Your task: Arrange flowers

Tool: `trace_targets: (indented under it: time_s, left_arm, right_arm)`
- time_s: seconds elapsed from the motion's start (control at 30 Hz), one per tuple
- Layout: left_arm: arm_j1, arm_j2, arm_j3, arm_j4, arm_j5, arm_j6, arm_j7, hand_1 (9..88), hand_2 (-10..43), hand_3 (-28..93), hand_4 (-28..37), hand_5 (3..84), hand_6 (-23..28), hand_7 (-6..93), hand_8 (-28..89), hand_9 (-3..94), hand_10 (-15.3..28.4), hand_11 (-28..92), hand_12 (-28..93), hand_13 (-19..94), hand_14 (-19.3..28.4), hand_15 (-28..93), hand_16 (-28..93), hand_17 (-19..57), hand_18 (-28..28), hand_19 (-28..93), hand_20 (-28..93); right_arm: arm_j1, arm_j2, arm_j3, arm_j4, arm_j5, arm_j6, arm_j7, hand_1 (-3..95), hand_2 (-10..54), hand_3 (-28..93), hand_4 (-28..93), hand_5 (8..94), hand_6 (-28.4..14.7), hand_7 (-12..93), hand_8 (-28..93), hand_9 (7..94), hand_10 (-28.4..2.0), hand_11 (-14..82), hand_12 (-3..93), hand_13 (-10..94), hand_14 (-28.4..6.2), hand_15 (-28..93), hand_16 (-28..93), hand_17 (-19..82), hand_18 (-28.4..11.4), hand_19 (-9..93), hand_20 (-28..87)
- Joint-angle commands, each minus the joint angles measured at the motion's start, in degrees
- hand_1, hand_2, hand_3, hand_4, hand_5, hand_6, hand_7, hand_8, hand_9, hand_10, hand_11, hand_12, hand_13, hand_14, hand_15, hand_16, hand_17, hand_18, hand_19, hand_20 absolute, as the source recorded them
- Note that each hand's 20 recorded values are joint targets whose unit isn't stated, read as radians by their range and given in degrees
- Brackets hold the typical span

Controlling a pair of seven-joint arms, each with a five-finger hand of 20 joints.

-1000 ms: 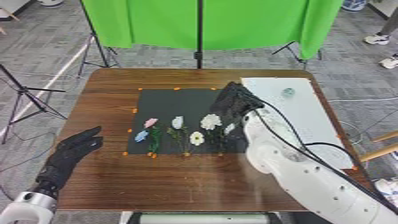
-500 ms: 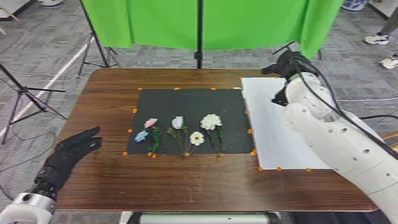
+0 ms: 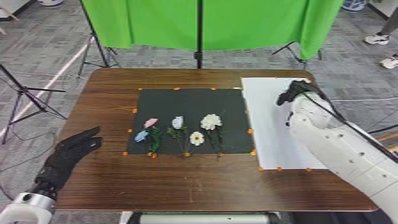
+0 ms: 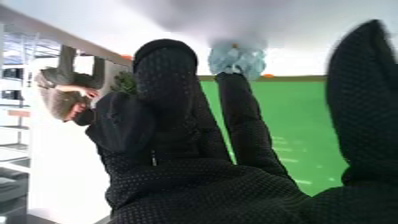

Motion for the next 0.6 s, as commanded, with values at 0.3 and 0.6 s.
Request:
trace_targets:
  time_s: [0.3, 0.6]
  left_arm:
    - [0.2, -0.46, 0.22, 0.50, 0.06, -0.63, 0.13, 32.5, -8.2, 63, -10.7, 38.6, 5.7, 6.9, -5, 38.8, 13.9, 15, 12, 32, 17.5, 12, 1, 3.9, 14.7, 13, 15]
    - [-0.2, -0.54, 0.65, 0.64, 0.01, -0.69, -0.14, 32.5, -8.0, 63, -10.8, 38.6, 5.8, 6.9, -5, 38.8, 13.9, 15, 12, 32, 17.6, 12, 1, 3.9, 14.7, 13, 15]
  right_arm:
    - [1.1, 1.2, -1.4, -2.6, -4.6, 4.9, 0.6, 34.5, -9.5, 65, -13, 45.6, -2.0, 11, -7, 59.9, -20.2, 12.9, 21.5, 73, -11.8, 68, 31, 48, -21.9, 93, 50]
    - [2.8, -0.4, -3.7, 2.9, -4.1, 6.5, 0.3, 35.4, -9.5, 65, -13, 48.2, -2.0, 12, -7, 63.0, -19.4, 14.7, 21.9, 75, -10.5, 68, 32, 50, -21.1, 93, 52]
